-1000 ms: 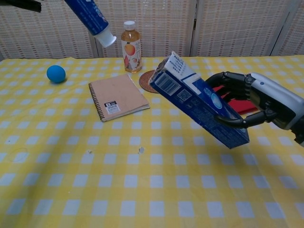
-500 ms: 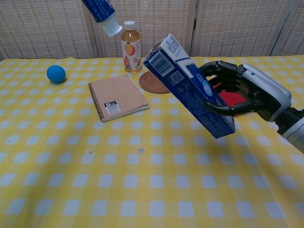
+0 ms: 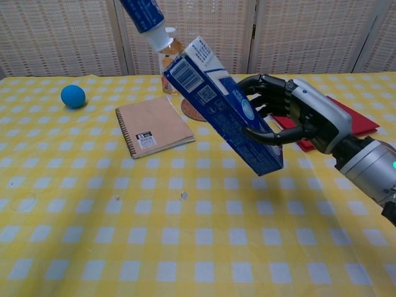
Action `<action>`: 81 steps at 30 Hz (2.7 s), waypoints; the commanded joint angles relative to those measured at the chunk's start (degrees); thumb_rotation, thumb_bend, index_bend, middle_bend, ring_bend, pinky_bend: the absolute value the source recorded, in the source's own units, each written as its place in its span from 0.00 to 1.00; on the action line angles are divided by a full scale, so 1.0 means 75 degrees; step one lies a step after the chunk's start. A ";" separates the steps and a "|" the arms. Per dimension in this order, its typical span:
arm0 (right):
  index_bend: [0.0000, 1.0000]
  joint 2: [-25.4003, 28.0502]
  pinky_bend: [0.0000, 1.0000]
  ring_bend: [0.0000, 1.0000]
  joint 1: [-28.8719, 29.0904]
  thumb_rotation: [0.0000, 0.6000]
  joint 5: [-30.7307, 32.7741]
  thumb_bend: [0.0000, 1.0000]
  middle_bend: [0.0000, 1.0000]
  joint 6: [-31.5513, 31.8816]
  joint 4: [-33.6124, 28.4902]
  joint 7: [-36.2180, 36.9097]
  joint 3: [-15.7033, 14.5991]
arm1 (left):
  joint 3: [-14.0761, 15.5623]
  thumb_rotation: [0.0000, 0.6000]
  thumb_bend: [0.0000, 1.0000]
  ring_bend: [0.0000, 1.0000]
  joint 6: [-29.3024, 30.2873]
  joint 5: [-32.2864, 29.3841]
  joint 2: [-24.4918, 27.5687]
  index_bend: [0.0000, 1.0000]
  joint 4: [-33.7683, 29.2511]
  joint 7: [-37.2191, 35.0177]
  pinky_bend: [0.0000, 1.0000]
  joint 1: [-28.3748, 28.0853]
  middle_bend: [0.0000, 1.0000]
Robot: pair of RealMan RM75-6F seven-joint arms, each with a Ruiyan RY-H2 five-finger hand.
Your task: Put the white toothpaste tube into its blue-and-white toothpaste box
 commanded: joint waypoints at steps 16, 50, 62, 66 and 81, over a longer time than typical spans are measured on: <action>0.34 -0.0183 0.45 0.37 0.0190 1.00 0.0091 0.34 0.32 0.0292 -0.0080 0.0207 0.0124 | -0.0045 1.00 0.45 1.00 0.1091 -0.0340 -0.0725 0.88 -0.0139 0.0367 1.00 -0.0597 1.00; 0.34 -0.0143 0.45 0.37 0.0405 1.00 0.0145 0.34 0.32 0.0459 -0.0860 0.0122 0.0280 | -0.0218 1.00 0.24 1.00 0.1205 -0.0389 -0.1655 0.28 0.0061 0.1077 1.00 -0.1207 1.00; 0.34 -0.0052 0.45 0.37 0.0352 1.00 0.0189 0.34 0.32 0.0516 -0.1001 0.0134 0.0300 | 0.0663 0.83 0.13 1.00 0.0585 0.1341 -0.1640 0.00 -0.0139 0.0581 1.00 -0.0254 1.00; 0.34 -0.0008 0.45 0.37 0.0338 1.00 0.0174 0.34 0.32 0.0554 -0.1051 0.0126 0.0296 | 0.0633 0.87 0.13 1.00 0.0679 0.1553 -0.1634 0.00 -0.0139 0.0551 1.00 -0.0181 1.00; 0.34 0.1155 0.45 0.37 -0.0144 1.00 0.0018 0.34 0.32 0.0650 -0.1492 -0.0486 -0.0182 | 0.2969 0.97 0.14 0.24 0.2132 0.4945 -0.0450 0.16 0.0692 0.3836 0.34 0.0771 0.28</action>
